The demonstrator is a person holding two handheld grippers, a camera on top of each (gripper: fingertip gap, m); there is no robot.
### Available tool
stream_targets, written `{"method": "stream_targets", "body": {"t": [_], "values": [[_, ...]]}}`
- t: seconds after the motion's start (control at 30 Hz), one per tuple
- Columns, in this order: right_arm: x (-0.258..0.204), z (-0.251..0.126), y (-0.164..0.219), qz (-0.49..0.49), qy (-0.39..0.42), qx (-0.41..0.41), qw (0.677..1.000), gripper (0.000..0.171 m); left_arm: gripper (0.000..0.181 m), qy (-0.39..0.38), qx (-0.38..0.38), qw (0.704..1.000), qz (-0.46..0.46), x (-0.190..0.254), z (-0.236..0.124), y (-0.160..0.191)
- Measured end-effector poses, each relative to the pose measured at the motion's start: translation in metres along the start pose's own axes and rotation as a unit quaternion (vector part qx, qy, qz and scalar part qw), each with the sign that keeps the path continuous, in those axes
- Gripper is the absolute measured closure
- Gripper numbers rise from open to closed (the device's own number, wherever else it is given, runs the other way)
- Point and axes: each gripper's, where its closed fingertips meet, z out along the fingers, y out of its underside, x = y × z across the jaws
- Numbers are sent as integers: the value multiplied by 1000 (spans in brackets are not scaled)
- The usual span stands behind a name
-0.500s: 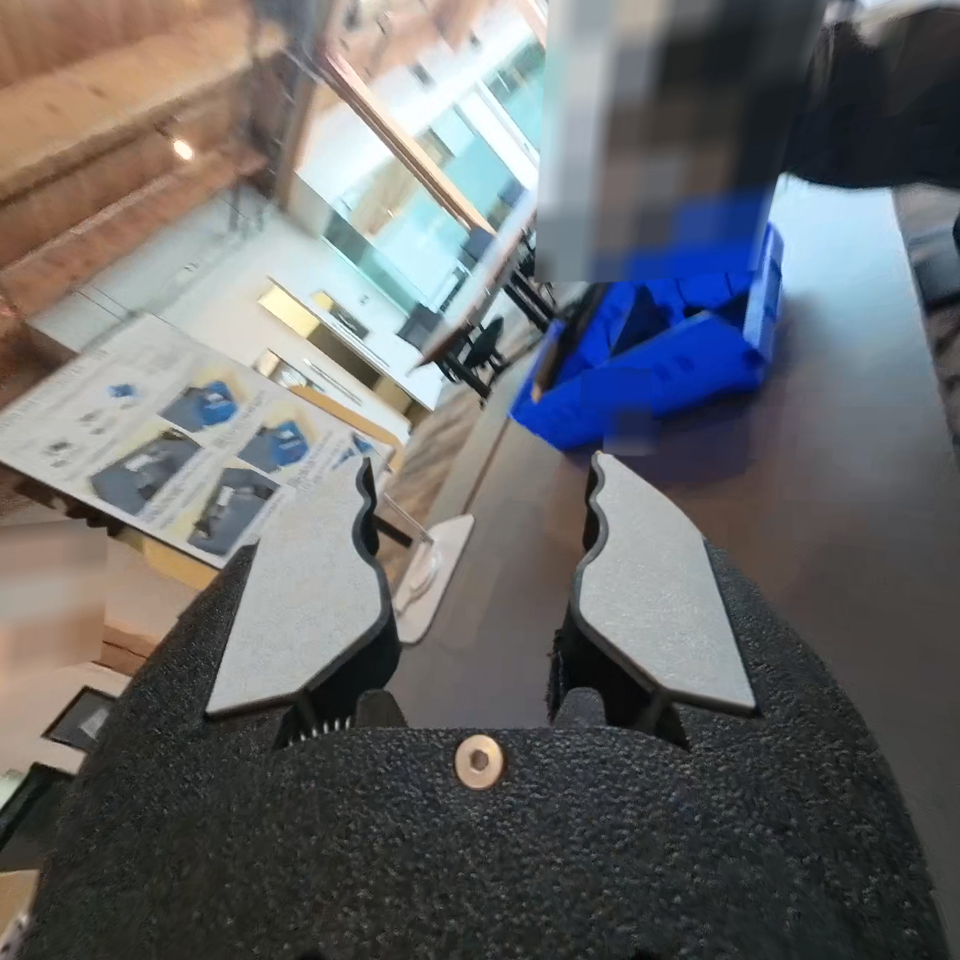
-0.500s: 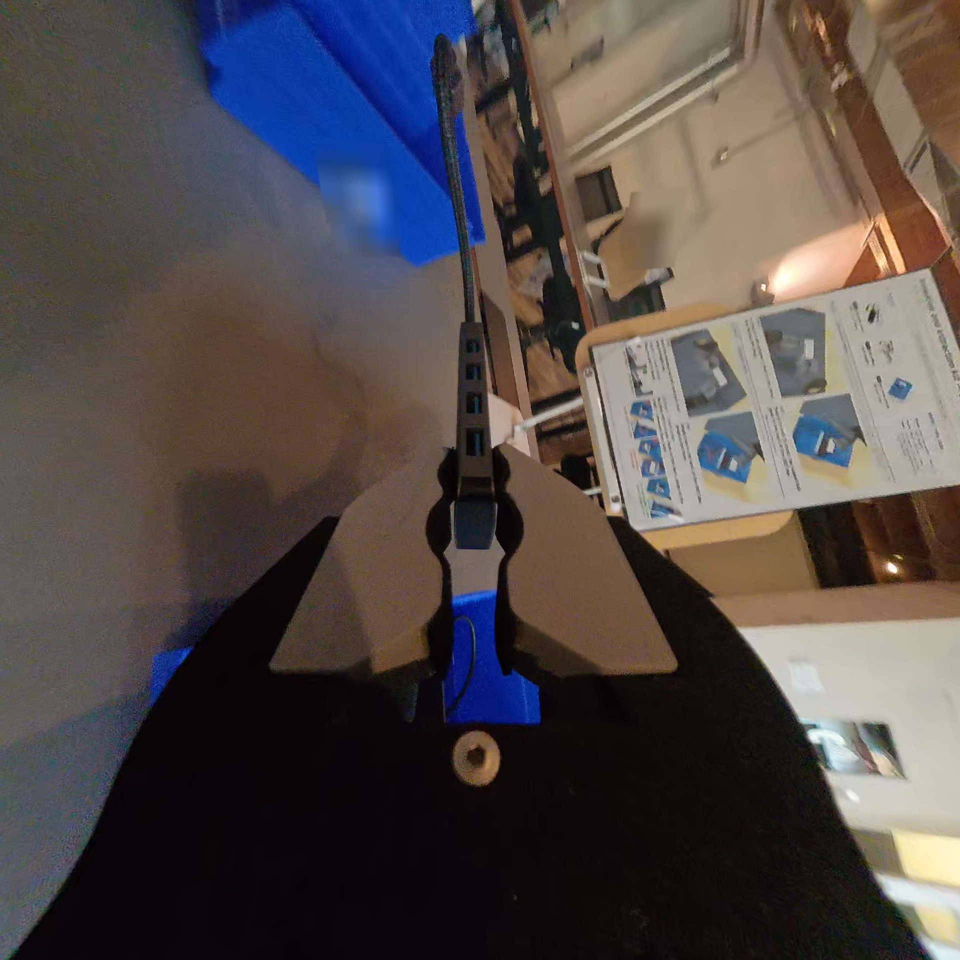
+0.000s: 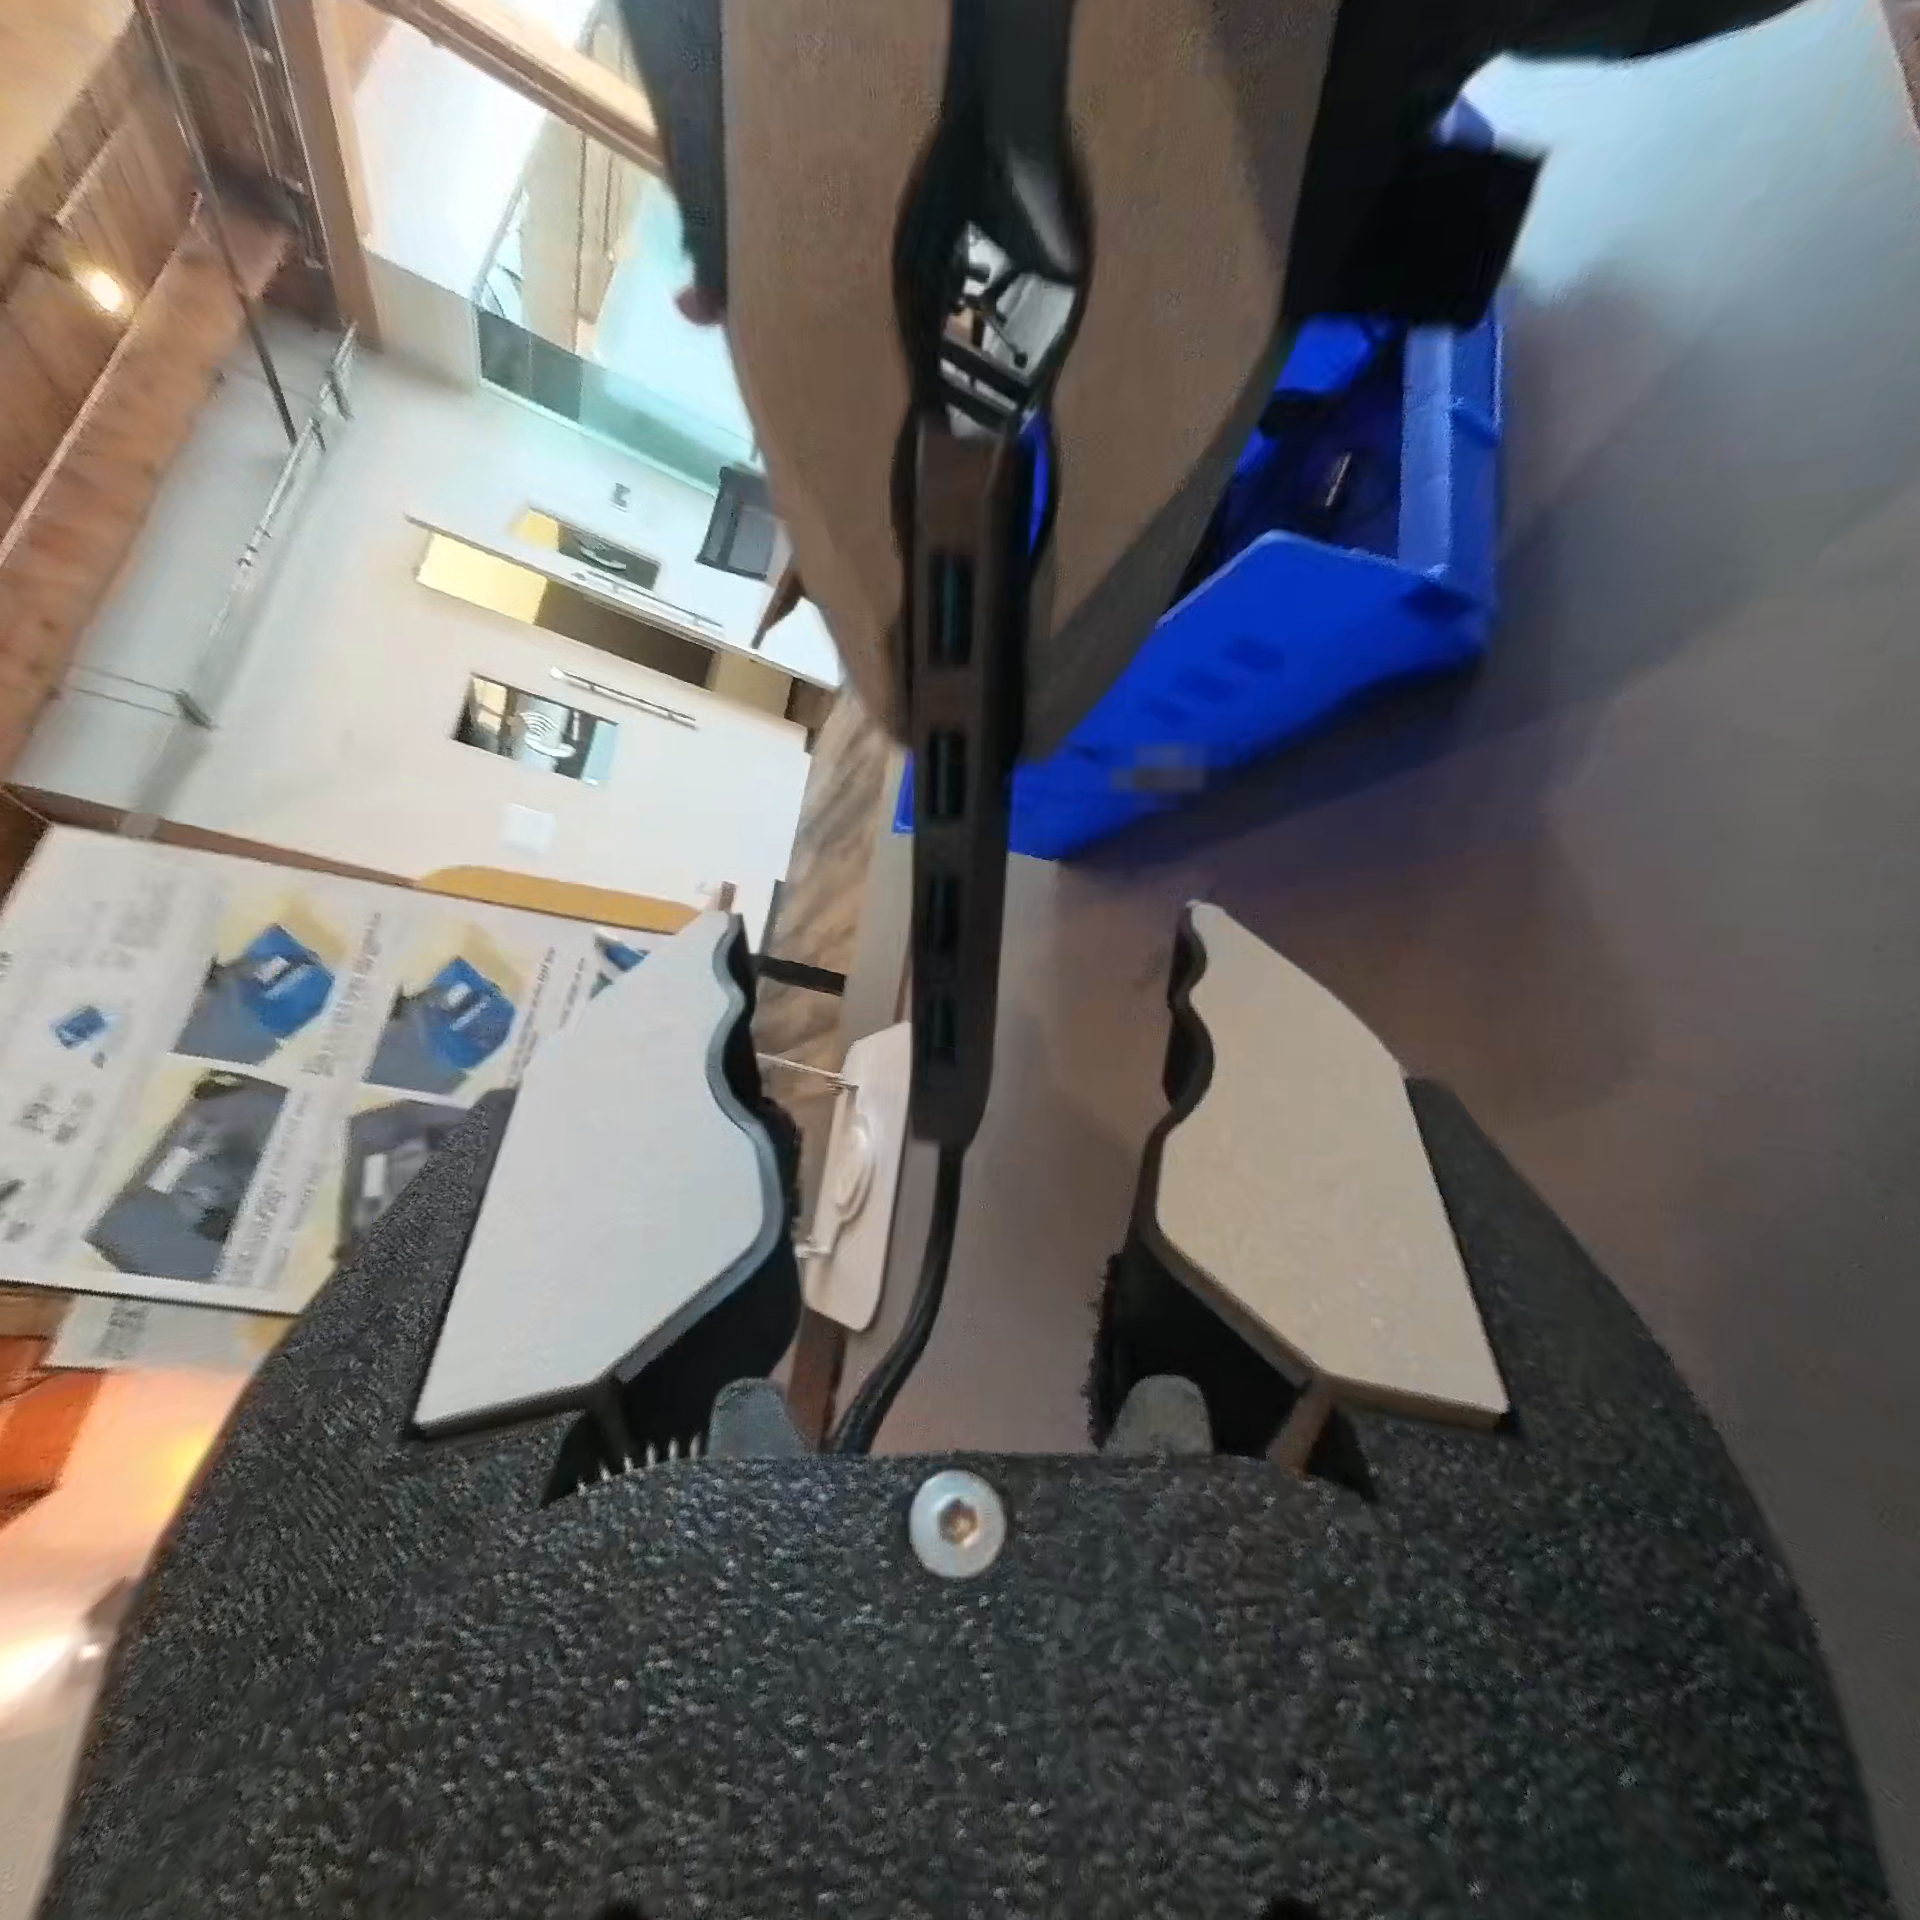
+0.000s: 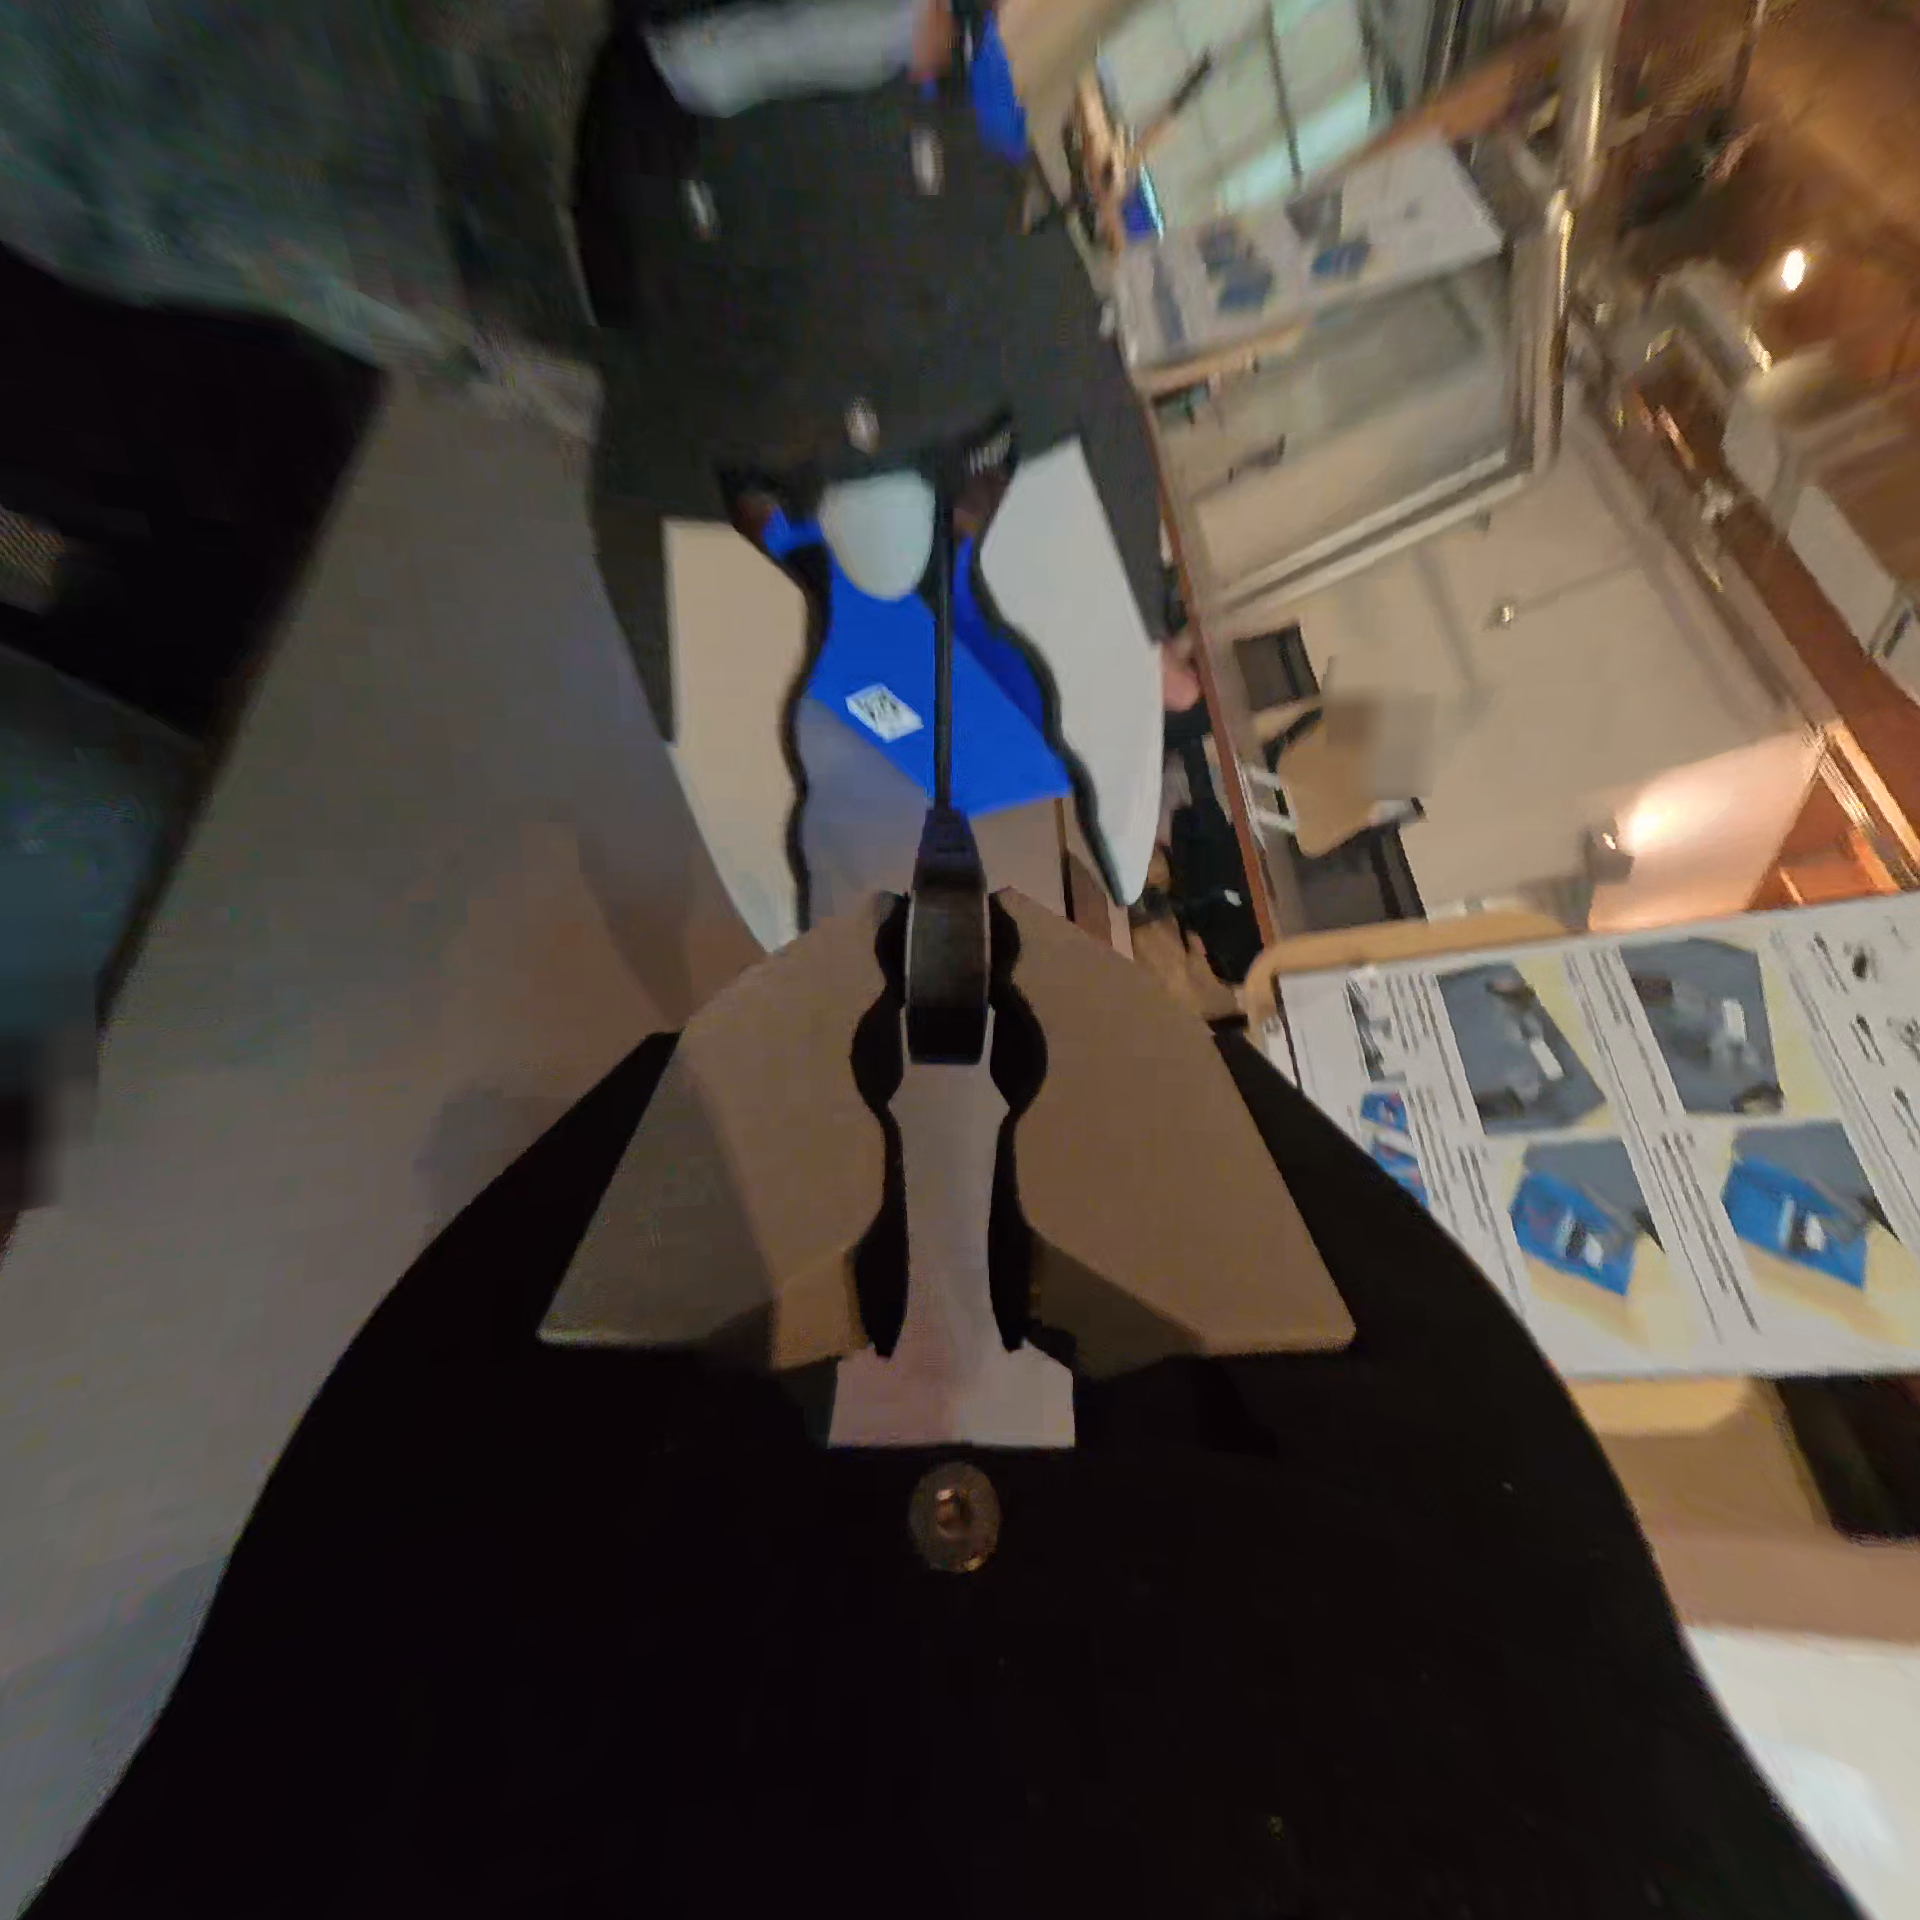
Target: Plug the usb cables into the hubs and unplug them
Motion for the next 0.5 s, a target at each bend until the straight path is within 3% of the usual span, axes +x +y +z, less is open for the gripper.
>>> {"method": "stream_targets", "body": {"t": [0.1,0.2,0.4,0.5], "values": [[1,-9,-13,29,-10,79,996,159,112,0,40,998,-46,-8,-6,9],[0,-11,-19,62,-21,151,986,159,116,23,129,988,-86,-8,-19,-10],[11,-13,13,89,4,122,989,159,113,-28,154,978,-136,-41,-45,8],[17,-23,6,110,11,171,979,159,105,17,218,953,-211,-45,-65,2]]}}
